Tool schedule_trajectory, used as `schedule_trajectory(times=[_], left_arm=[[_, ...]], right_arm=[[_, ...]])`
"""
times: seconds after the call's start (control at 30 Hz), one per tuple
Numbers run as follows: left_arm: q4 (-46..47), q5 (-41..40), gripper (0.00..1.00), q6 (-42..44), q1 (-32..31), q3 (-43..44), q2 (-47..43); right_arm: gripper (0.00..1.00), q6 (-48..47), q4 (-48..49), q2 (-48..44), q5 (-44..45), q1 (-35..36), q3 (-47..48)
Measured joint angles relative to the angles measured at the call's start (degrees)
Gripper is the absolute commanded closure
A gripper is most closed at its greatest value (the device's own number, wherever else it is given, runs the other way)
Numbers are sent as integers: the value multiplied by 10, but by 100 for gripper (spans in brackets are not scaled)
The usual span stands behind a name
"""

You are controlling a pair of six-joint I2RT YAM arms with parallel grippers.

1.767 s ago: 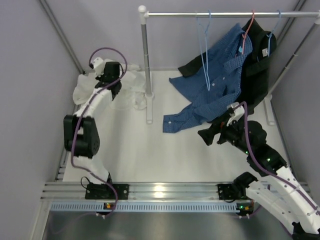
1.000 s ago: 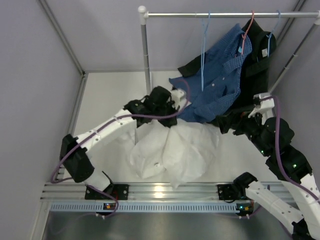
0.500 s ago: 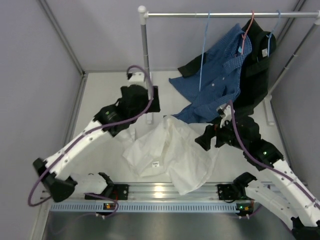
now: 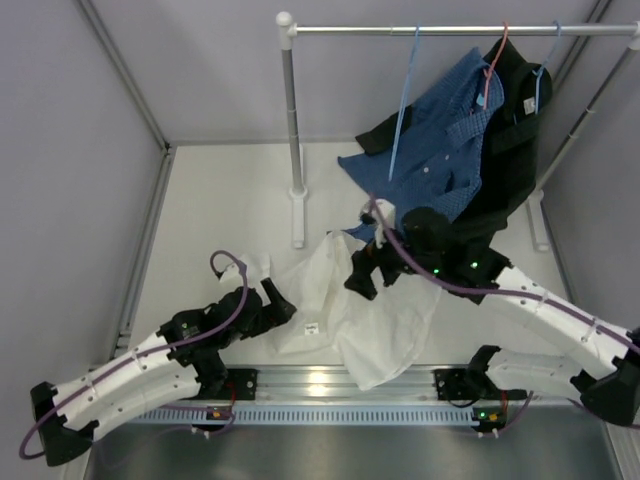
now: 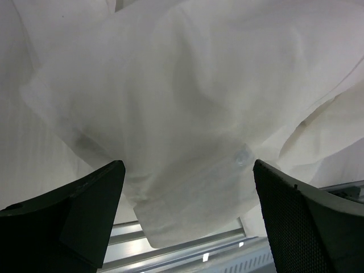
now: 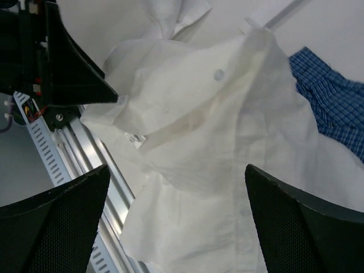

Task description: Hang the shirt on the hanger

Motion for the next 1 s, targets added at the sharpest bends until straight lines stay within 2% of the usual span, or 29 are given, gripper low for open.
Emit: schedule_trajectory(times=[0.13,0.3,0.43,0.63,0.73,0.77,0.83,0.87,0.9,0.93,1.0], left_arm=[[-10,-1,2,-37,-3,0,-13],[-96,-80,2,-68,-4,60,-51],[-139,-172,2,-72,-4,152,-41],[-198,-302,2,-71,-4,234,15],[-212,-336,2,-68,-4,251,39],[-216,-344,2,-65,-4,258,46],[-217,-357,2,-56,-4,268,55],[-217,-362,2,-51,-4,271,56],[-217,-366,2,-46,-4,272,57],[-217,-369,2,-40,-4,272,57],[-217,-372,2,-31,-4,272,56]], right_arm=[[5,-59,-1,89,101,160,77],[6,-179,3,149,187,313,70],[11,-252,20,201,209,358,69],[18,-329,52,286,213,364,87],[27,-351,68,333,217,366,107],[34,-359,78,347,223,366,110],[41,-376,99,367,243,368,110],[51,-383,110,376,252,369,110],[58,-390,122,382,259,369,110],[74,-398,139,390,269,369,110],[91,-411,164,400,285,369,110]])
